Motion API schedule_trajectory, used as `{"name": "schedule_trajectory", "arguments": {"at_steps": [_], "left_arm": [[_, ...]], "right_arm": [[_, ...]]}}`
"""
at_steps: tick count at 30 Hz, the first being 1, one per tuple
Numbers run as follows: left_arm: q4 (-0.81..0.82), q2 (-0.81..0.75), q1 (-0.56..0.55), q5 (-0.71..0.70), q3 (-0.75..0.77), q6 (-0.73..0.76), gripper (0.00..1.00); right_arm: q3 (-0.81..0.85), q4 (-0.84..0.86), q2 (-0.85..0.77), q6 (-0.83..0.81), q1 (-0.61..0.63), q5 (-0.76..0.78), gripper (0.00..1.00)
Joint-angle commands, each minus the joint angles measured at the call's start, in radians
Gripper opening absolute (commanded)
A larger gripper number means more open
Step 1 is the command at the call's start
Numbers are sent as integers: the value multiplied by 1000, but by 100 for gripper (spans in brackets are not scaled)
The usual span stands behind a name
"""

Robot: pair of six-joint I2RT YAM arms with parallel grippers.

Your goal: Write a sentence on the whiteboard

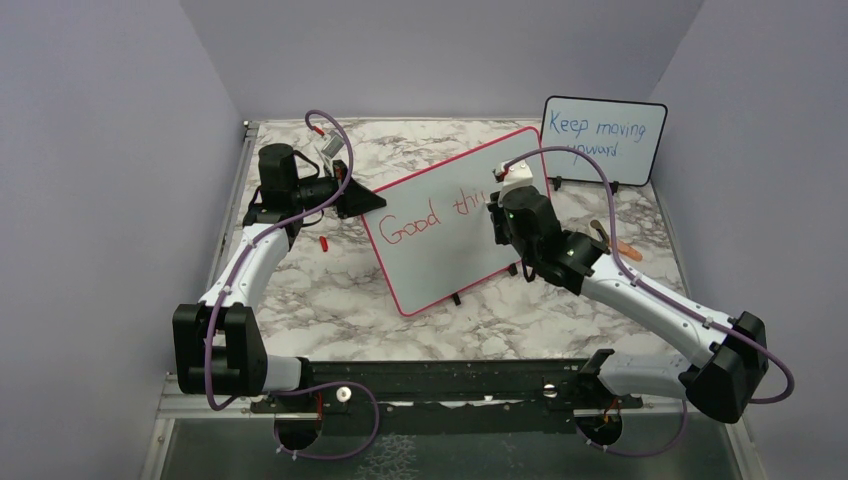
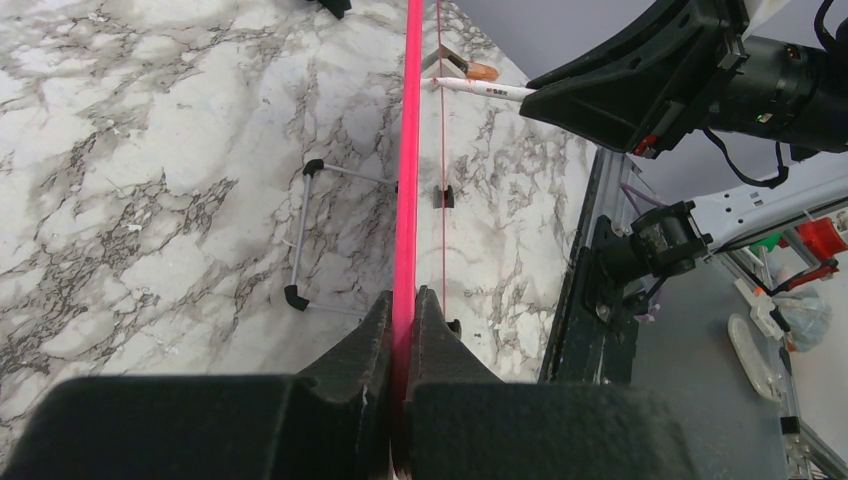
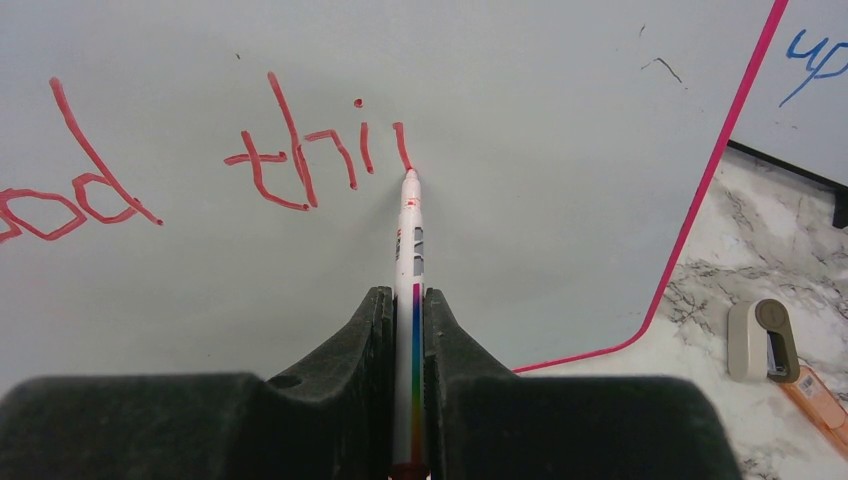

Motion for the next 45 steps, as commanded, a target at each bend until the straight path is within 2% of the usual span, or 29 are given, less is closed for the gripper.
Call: {"name": "schedule_trajectory", "arguments": {"at_steps": [1, 28, 36, 45], "left_arm": [[-74, 32, -32, -18, -14, 86, 0], [-76, 34, -32, -14, -13, 86, 0], [-77, 32, -32, -17, -13, 86, 0], [-77, 34, -32, -18, -13, 88, 0]], "right_arm": [[-12, 16, -11, 2, -5, -25, 1], [42, 99, 27, -43, -18, 39, 1], [22, 85, 24, -29, -41, 45, 1], [-4, 28, 12, 0, -44, -14, 1]]}}
